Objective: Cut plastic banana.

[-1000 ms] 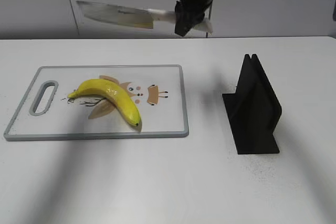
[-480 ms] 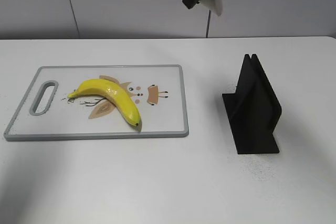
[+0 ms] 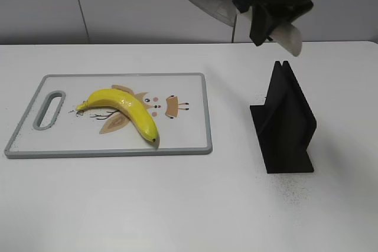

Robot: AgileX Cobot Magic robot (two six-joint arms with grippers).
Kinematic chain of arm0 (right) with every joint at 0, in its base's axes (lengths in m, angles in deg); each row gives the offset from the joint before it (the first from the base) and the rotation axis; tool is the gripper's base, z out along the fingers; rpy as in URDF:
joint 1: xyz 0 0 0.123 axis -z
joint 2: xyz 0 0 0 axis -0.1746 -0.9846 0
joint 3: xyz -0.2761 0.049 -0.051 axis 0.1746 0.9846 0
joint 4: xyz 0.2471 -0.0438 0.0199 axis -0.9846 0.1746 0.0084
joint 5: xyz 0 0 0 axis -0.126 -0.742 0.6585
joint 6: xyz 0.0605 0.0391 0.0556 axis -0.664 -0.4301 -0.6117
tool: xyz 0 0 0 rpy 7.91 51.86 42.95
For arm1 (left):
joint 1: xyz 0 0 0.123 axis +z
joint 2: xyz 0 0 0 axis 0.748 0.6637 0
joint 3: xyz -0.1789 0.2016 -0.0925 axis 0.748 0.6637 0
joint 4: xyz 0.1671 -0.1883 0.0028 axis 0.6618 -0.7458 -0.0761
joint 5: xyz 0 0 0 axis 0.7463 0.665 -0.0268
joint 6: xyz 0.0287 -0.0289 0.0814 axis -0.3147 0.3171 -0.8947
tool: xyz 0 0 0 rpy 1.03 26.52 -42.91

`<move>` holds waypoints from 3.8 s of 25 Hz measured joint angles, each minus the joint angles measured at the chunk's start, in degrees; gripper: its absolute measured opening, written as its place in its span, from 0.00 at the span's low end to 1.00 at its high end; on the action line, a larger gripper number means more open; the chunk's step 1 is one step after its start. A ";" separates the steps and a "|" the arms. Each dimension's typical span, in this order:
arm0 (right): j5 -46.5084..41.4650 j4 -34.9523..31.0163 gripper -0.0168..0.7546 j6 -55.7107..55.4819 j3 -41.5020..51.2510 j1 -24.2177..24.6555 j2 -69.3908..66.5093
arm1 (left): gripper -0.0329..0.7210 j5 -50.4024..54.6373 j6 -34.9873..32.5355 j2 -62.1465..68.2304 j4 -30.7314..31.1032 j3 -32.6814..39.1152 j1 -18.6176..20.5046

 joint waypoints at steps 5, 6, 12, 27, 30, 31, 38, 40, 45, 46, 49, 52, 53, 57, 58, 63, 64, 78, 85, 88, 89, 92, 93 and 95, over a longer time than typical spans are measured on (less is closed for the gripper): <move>5.82 0.33 0.23 -4.49 14.93 0.00 10.39 | 0.83 -0.54 0.54 -16.43 -2.42 10.53 0.00; 7.44 0.33 0.23 -5.56 18.18 0.00 12.26 | 0.83 -0.54 0.54 -20.16 -3.22 12.63 0.00; 14.57 1.83 0.23 -13.04 33.68 0.00 24.62 | 0.82 0.84 0.76 -39.94 -7.88 20.69 0.00; 19.68 5.13 0.23 -28.00 50.08 0.00 34.79 | 0.82 -0.16 10.74 -48.02 -3.42 21.67 0.13; 21.46 5.44 0.23 -29.09 51.63 0.00 34.79 | 0.82 -1.90 10.56 -48.02 -3.13 22.86 0.13; 21.95 5.44 0.23 -29.26 51.86 0.00 34.79 | 0.82 -2.17 10.56 -48.02 -3.13 22.86 0.13; 23.70 6.95 0.23 -29.61 52.43 0.00 31.65 | 0.82 -2.66 10.41 -48.02 -3.13 22.86 0.13; 24.24 7.22 0.23 -29.79 52.43 0.00 30.76 | 0.82 -2.68 10.41 -48.02 -3.13 22.86 0.13; 25.55 8.09 0.23 -29.84 52.43 0.00 28.13 | 0.82 -2.73 10.39 -48.02 -3.13 22.86 0.13; 25.76 8.32 0.23 -29.84 52.43 0.00 27.39 | 0.82 -2.73 10.39 -48.02 -3.13 22.86 0.13; 27.08 8.74 0.23 -30.09 52.43 0.00 25.23 | 0.82 -2.73 10.39 -48.02 -3.13 22.86 0.13; 28.84 8.91 0.23 -30.82 52.43 0.00 23.30 | 0.82 -2.73 10.39 -48.02 -3.13 22.86 0.13; 29.28 8.96 0.23 -31.16 52.43 0.00 22.84 | 0.82 -2.73 10.39 -48.02 -3.13 22.86 0.13; 31.54 8.96 0.23 -32.10 52.45 0.00 22.45 | 0.82 -2.73 10.39 -48.02 -3.13 22.86 0.13; 31.89 9.09 0.26 -32.08 52.45 0.00 22.45 | 0.82 -2.73 10.39 -48.02 -3.13 22.86 0.13; 32.87 9.90 0.73 -32.02 51.09 0.00 22.45 | 0.82 -2.73 10.39 -48.02 -3.13 22.86 0.13; 32.55 10.28 0.81 -31.97 50.54 0.00 22.52 | 0.82 -2.73 10.39 -48.02 -3.13 22.86 0.13; 23.33 11.04 0.85 -17.42 60.62 0.00 56.66 | 0.82 -2.73 10.39 -48.02 -3.13 22.86 0.13; 18.86 10.19 0.80 -10.67 70.89 0.00 81.65 | 0.82 -2.74 10.39 -48.02 -3.07 22.86 0.13; 16.83 7.71 0.78 -7.10 70.89 0.00 89.68 | 0.82 -2.74 10.39 -48.02 -3.07 22.86 0.13; 15.20 6.72 0.77 -6.08 70.89 0.00 91.37 | 0.82 -2.74 10.39 -48.02 -3.07 22.86 0.13; 9.22 4.70 0.77 -3.64 70.89 0.00 95.71 | 0.82 -2.74 10.39 -48.02 -3.07 22.86 0.13; 8.84 4.44 0.77 -3.13 70.89 0.00 97.08 | 0.82 -2.74 10.39 -48.02 -3.07 22.86 0.13; 9.05 4.25 0.76 -3.13 71.41 0.00 99.81 | 0.82 -2.74 10.39 -48.02 -3.07 22.86 0.13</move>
